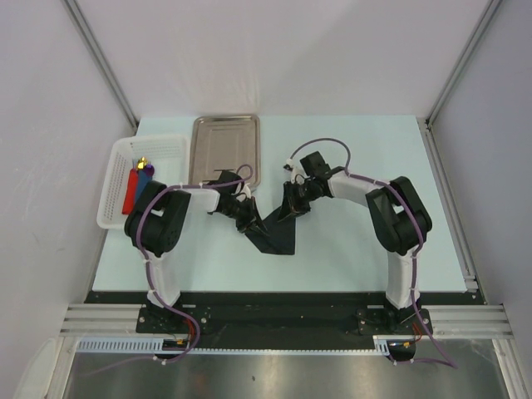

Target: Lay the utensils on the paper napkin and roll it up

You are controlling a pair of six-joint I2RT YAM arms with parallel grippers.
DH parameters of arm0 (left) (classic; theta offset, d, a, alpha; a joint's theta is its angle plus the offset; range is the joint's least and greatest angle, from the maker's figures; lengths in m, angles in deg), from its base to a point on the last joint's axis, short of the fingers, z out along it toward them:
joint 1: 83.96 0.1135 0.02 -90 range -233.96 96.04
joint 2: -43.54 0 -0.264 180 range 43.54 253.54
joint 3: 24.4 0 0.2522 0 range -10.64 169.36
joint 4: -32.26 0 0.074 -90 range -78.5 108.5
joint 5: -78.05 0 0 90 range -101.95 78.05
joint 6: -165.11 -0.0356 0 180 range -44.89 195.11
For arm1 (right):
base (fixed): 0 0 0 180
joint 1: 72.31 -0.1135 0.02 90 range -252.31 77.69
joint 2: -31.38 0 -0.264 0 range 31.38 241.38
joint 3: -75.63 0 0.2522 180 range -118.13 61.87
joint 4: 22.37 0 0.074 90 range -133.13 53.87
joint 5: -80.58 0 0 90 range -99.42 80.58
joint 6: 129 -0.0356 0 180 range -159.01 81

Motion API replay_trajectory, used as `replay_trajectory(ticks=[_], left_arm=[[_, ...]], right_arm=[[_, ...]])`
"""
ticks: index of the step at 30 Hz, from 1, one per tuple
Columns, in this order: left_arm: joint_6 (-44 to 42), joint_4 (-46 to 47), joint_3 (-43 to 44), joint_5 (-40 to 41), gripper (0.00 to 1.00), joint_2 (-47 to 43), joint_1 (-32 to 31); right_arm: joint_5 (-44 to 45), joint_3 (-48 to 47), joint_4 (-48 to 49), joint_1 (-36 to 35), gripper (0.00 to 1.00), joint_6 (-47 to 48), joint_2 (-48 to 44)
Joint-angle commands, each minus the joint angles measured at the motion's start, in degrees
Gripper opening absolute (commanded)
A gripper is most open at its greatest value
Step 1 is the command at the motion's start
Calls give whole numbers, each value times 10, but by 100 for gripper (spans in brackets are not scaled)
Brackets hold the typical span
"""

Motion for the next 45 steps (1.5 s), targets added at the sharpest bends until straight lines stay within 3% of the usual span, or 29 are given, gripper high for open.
replay_trajectory(ticks=[1,29,30,35,36,40,45], left_arm=[[-4,2,-4,7,0,-23,2],[-18,-11,-17,27,0,-51,7],[-23,-11,-17,27,2,-54,9],[-84,63,-39,11,38,-153,17],[-82,92,-52,-7,40,-172,17],[-90,117,-53,-45,34,-175,-16],[-43,201,-74,-65,24,-130,-34]], right_arm=[[31,-30,-17,-9,15,27,22],[40,-30,-3,-19,15,23,67],[40,-28,-3,-18,15,26,71],[38,-24,-1,-21,15,41,81],[38,-22,1,-20,14,42,82],[32,-17,6,-18,14,41,86],[21,-16,10,-12,14,36,91]])
